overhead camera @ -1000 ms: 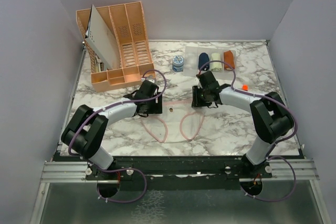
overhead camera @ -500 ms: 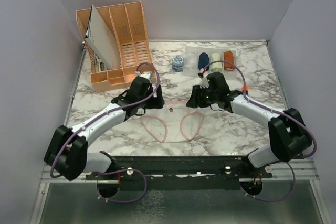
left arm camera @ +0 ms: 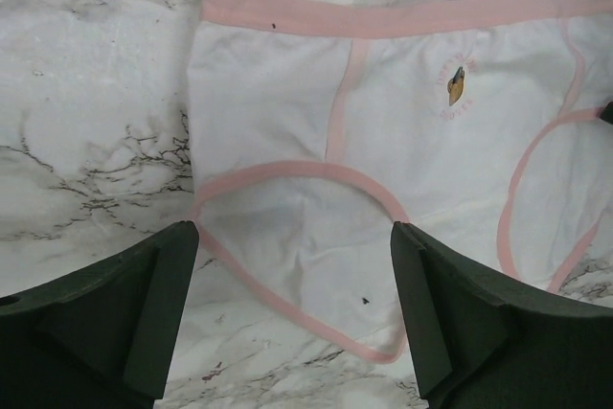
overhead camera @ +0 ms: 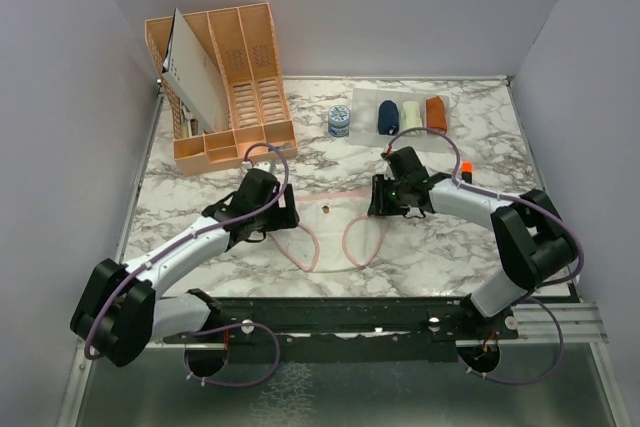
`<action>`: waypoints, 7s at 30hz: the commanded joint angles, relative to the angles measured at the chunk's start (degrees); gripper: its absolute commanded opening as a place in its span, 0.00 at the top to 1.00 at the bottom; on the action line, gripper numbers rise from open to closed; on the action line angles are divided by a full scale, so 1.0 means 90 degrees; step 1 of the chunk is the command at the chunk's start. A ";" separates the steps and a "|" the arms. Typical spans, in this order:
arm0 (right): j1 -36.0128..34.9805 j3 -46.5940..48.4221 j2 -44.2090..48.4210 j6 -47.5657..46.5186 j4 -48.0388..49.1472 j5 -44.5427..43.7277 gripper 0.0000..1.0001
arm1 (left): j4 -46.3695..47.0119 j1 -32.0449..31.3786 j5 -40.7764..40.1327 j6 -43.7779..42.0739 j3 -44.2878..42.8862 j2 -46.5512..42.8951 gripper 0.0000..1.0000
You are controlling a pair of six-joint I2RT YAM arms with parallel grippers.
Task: Roll the underwear
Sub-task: Fold the underwear at the center of the board.
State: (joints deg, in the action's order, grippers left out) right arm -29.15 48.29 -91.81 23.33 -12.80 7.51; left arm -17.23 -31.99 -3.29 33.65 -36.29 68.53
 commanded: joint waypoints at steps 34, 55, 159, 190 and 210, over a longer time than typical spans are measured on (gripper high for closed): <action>-0.1222 0.1202 -0.0680 0.0337 -0.0123 0.0564 0.66 | 0.0486 0.0817 -0.0161 0.0734 0.0587 0.0243 0.14; -0.1472 0.2474 -0.1605 0.0229 -0.0550 0.0790 0.69 | 0.1466 0.2020 0.1990 0.0607 0.1354 0.0714 0.56; -0.0997 0.2246 -0.1130 0.1516 0.1663 0.1372 0.99 | 0.1126 -0.0242 0.2148 0.1668 -0.0496 0.0219 1.00; 0.0649 0.1219 -0.0817 0.0088 0.0770 0.0761 1.00 | 0.1648 -0.2041 0.1479 0.2333 -0.3031 0.3833 1.00; 0.0697 0.2012 -0.1017 -0.0794 0.0001 -0.0221 0.67 | 0.2067 -0.2100 0.2292 0.1909 -0.3463 0.4187 0.42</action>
State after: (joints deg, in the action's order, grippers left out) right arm -23.40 64.64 -103.44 19.16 -9.93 9.80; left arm -2.26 -50.63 13.93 52.58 -67.09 107.96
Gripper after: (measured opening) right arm 0.311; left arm 0.427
